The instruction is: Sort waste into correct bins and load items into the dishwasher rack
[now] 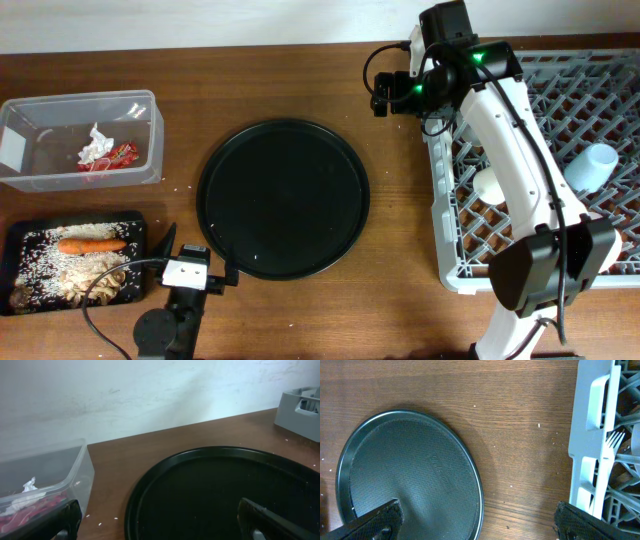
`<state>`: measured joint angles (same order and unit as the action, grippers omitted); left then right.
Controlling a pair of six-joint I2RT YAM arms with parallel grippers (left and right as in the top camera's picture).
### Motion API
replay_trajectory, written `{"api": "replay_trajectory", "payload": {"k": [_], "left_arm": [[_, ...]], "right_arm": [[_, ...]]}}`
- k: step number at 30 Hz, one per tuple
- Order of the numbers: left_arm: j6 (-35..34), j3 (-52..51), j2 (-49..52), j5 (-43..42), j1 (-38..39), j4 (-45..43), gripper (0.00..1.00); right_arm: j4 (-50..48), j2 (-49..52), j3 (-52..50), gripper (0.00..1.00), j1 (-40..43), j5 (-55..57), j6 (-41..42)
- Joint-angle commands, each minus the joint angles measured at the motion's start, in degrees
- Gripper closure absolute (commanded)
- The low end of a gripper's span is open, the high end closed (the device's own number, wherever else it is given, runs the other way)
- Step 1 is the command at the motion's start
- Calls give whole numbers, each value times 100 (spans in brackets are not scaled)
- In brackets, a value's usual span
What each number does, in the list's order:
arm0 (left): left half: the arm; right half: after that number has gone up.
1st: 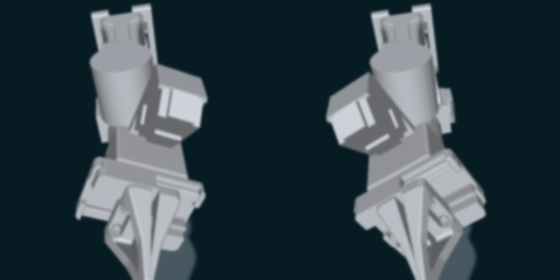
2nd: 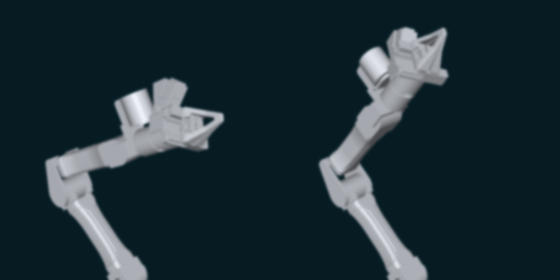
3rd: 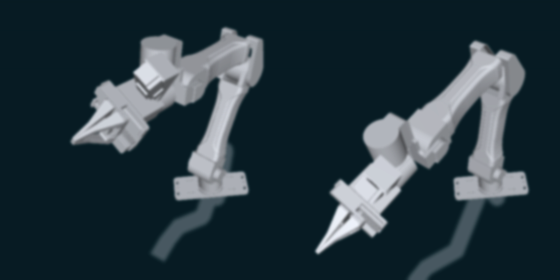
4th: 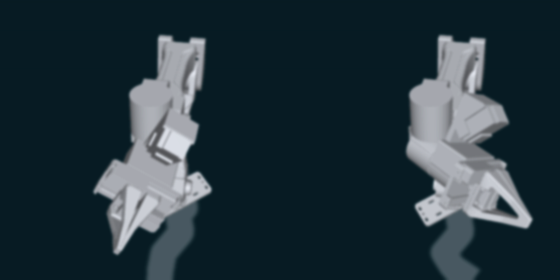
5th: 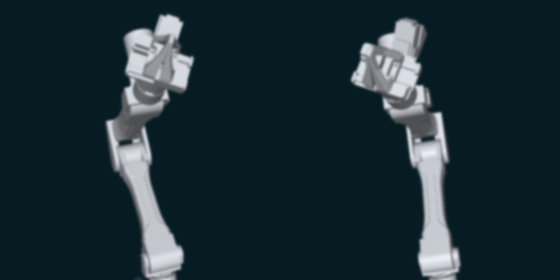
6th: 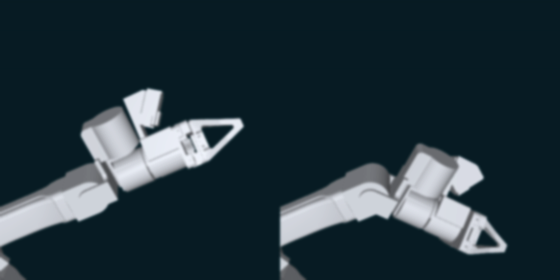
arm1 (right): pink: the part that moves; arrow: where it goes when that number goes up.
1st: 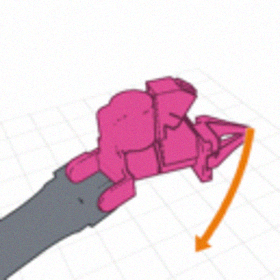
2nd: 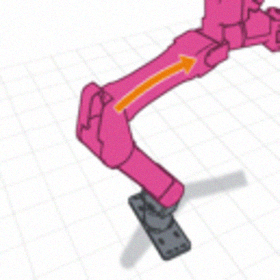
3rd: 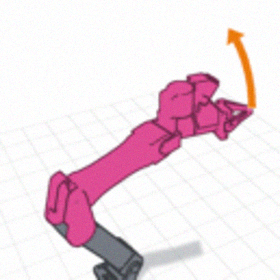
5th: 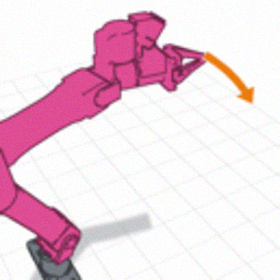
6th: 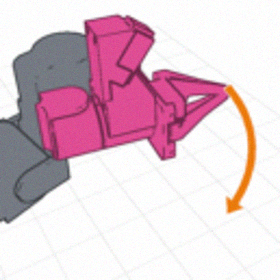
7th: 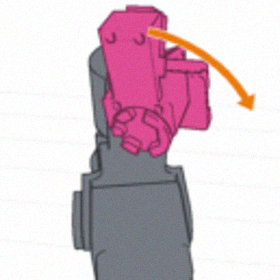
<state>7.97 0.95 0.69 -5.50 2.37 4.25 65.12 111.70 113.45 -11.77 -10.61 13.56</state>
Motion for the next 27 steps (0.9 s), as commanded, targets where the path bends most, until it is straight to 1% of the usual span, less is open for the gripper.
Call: {"api": "replay_trajectory", "payload": {"k": [1, 13, 17, 20, 21, 22, 23, 24, 25, 26, 27], "left_arm": [[72, -44, -39, 83, -31, 7, 1], [72, -44, -39, 83, -31, 7, 1], [72, -44, -39, 83, -31, 7, 1], [72, -44, -39, 83, -31, 7, 1], [72, -44, -39, 83, -31, 7, 1], [72, -44, -39, 85, -31, 7, 1], [72, -44, -39, 85, -31, 7, 1], [72, -44, -39, 83, -31, 7, 1], [72, -44, -39, 83, -31, 7, 1], [72, -44, -39, 83, -31, 9, 1], [72, -44, -39, 83, -31, 7, 1]], "right_arm": [[-2, -94, 90, 1, 17, -11, 46], [-2, -146, 90, 1, 9, -11, 44], [-2, -1187, 90, 1, -70, -11, 46], [0, -2490, 90, 1, -68, 7, 35], [42, -2894, 83, 1, -52, 354, 24], [302, -3423, -2, 1, -48, 1071, 22], [413, -3891, -372, 1, -46, 1587, 24], [243, -4321, -914, 1, 52, 1720, 22], [-232, -4940, -1991, 1, 323, 1558, 22], [-1224, -5998, -3755, 1, 743, 1082, 22], [-1910, -6636, -4712, 1, 918, 789, 22]]}}
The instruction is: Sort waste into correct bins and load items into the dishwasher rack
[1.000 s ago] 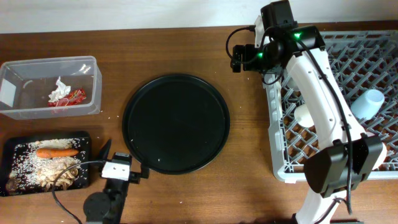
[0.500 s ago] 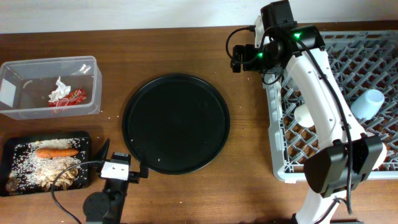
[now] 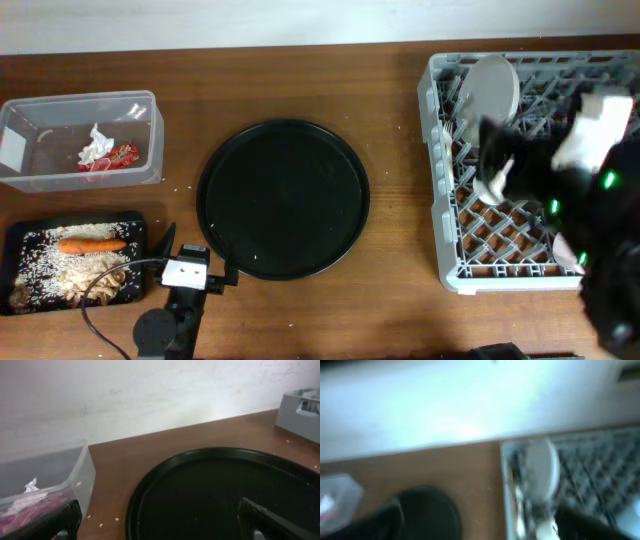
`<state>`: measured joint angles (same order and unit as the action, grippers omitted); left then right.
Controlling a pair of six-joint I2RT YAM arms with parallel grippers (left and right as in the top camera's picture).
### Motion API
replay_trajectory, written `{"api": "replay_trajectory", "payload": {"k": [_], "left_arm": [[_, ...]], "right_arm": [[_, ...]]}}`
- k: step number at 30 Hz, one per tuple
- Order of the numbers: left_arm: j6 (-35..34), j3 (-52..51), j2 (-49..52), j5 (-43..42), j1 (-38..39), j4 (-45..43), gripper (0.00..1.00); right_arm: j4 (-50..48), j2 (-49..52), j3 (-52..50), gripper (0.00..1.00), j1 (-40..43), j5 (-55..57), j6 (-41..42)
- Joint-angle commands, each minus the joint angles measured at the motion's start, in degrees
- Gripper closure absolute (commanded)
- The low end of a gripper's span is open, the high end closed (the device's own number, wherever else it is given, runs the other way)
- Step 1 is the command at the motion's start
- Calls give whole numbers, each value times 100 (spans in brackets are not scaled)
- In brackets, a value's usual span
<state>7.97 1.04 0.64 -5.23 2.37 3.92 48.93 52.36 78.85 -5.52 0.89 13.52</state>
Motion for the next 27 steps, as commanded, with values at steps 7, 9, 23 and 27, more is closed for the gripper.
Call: {"api": "replay_trajectory", "payload": {"k": [7, 9, 23, 27], "left_arm": [[72, -52, -35, 57, -31, 39, 1], [72, -52, -35, 57, -31, 39, 1], [72, -52, -35, 59, -31, 42, 1], [72, -52, -35, 57, -31, 39, 1]], "right_arm": [[-5331, -4651, -6946, 1, 444, -1021, 44], [-5327, -4972, -7246, 1, 444, -776, -44], [-4610, -5217, -7853, 1, 590, -883, -2293], [-4518, -5217, -7853, 1, 592, -927, -2096]]}}
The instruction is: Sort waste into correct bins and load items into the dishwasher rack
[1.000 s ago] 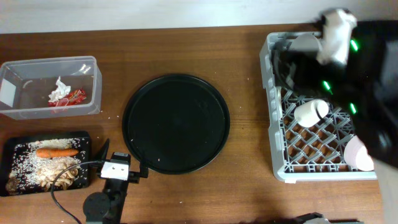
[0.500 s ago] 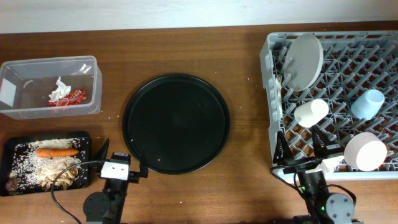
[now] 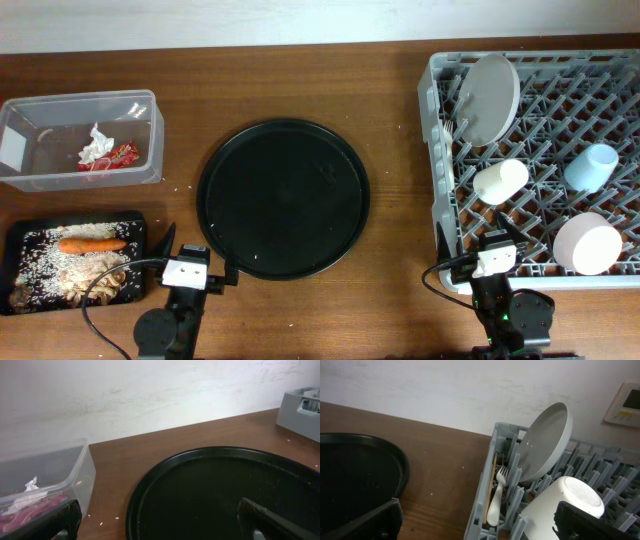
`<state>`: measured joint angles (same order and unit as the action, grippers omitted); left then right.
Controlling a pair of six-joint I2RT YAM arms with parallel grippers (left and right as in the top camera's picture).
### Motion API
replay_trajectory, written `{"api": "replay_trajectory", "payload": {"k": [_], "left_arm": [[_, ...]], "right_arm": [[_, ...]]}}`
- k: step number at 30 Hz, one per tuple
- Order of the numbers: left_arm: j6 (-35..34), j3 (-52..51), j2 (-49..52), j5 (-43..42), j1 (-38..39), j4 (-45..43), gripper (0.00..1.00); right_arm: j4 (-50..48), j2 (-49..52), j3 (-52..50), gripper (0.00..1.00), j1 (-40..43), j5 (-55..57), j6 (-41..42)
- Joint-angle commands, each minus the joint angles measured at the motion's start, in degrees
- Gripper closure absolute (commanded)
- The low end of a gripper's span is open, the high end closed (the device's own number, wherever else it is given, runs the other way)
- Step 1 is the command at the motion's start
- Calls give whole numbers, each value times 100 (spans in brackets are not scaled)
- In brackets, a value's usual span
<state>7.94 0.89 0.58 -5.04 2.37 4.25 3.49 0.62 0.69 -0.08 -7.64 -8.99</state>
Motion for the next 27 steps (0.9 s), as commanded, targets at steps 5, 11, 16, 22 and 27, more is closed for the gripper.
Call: {"api": "replay_trajectory", "payload": {"k": [5, 11, 16, 22, 27], "left_arm": [[74, -37, -28, 37, -31, 7, 1], [74, -37, -28, 37, -31, 7, 1], [74, -37, -28, 37, -31, 7, 1], [74, -37, -28, 37, -31, 7, 1], [72, -37, -28, 37, -31, 7, 1]], "right_arm": [[72, -44, -37, 1, 48, 337, 1123], [68, -44, -37, 1, 48, 337, 1121], [68, -44, -37, 1, 48, 337, 1121], [66, -44, -37, 1, 48, 337, 1121], [68, -44, -37, 1, 48, 337, 1121]]}}
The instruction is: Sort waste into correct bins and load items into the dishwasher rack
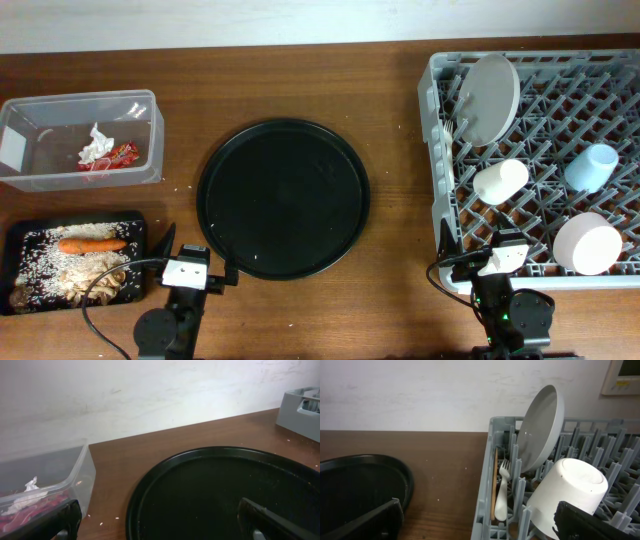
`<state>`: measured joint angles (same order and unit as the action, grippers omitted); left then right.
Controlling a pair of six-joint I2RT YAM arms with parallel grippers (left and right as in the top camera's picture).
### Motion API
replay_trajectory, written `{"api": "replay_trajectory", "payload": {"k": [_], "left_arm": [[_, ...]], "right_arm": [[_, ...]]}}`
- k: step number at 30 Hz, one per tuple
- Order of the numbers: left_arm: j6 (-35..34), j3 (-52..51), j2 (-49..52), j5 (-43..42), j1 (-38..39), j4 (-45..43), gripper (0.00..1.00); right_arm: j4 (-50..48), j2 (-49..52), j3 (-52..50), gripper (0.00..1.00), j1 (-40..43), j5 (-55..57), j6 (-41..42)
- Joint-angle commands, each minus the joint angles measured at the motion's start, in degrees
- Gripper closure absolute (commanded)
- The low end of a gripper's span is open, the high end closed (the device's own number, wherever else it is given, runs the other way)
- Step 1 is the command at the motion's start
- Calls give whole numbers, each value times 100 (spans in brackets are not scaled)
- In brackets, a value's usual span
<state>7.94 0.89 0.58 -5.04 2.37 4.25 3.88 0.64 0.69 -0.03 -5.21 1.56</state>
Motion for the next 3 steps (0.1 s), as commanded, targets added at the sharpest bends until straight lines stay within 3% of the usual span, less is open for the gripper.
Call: {"api": "replay_trajectory", "payload": {"k": [1, 3], "left_arm": [[74, -37, -28, 37, -31, 7, 1], [74, -37, -28, 37, -31, 7, 1]], "right_arm": [[28, -46, -37, 1, 44, 94, 66], [26, -46, -37, 1, 44, 94, 66]]}}
